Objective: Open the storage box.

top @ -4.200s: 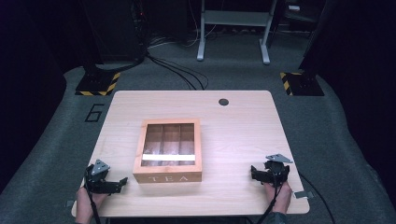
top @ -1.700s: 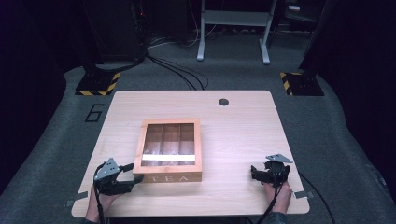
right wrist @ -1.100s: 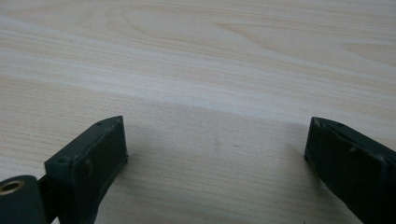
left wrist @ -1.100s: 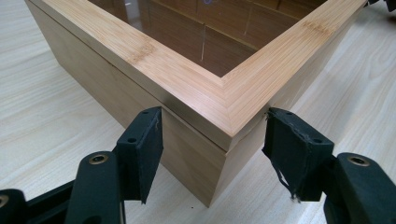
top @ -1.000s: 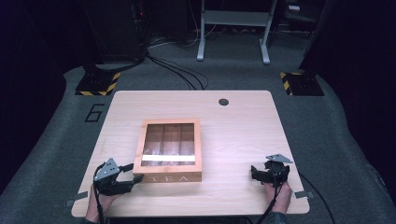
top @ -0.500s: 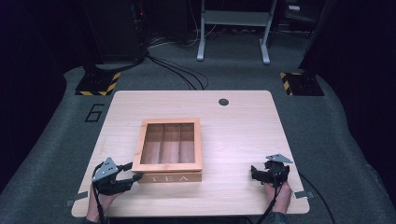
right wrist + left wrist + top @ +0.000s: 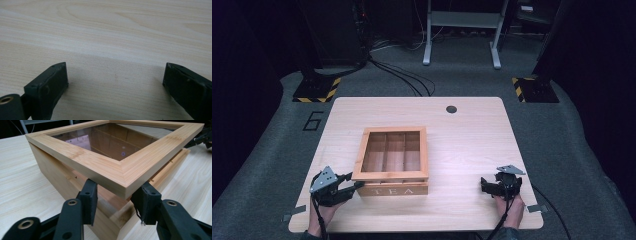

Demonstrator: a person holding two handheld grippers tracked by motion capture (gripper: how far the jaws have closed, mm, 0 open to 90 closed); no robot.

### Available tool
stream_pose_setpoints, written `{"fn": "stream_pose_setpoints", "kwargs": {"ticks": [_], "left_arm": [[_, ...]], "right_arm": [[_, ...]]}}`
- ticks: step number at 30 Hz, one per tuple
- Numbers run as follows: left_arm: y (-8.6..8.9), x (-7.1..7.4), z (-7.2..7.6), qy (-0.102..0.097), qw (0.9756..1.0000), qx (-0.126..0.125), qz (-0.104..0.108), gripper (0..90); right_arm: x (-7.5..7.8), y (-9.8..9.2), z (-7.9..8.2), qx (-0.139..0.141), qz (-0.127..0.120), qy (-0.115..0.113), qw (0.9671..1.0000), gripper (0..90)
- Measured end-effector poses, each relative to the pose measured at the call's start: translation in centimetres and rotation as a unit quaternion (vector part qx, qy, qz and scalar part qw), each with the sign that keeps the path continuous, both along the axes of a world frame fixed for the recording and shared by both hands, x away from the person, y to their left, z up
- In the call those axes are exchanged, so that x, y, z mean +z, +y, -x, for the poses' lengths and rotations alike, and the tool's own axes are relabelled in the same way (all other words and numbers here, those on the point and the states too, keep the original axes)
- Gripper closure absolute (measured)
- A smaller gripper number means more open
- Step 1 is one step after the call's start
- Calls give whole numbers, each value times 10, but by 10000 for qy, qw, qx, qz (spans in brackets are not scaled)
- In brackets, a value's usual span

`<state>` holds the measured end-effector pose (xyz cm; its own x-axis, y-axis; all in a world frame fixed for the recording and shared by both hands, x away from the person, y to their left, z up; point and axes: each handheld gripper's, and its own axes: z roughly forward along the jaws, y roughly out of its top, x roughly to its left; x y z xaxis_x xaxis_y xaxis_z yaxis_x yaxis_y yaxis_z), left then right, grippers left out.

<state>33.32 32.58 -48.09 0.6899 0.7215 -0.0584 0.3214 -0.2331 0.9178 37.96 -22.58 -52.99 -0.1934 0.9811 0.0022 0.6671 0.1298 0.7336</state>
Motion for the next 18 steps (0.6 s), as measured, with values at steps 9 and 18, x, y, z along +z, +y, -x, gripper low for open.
{"fn": "stream_pose_setpoints", "kwargs": {"ticks": [9, 18], "left_arm": [[-6, -4, -2, -106, 9995, 147, 245, 690], [-9, 0, -5, -99, 9994, 162, 289, 808]], "right_arm": [[0, 0, 0, 0, 3, 0, 10000, 55], [0, 0, 0, 2, 2, 1, 10000, 55]]}}
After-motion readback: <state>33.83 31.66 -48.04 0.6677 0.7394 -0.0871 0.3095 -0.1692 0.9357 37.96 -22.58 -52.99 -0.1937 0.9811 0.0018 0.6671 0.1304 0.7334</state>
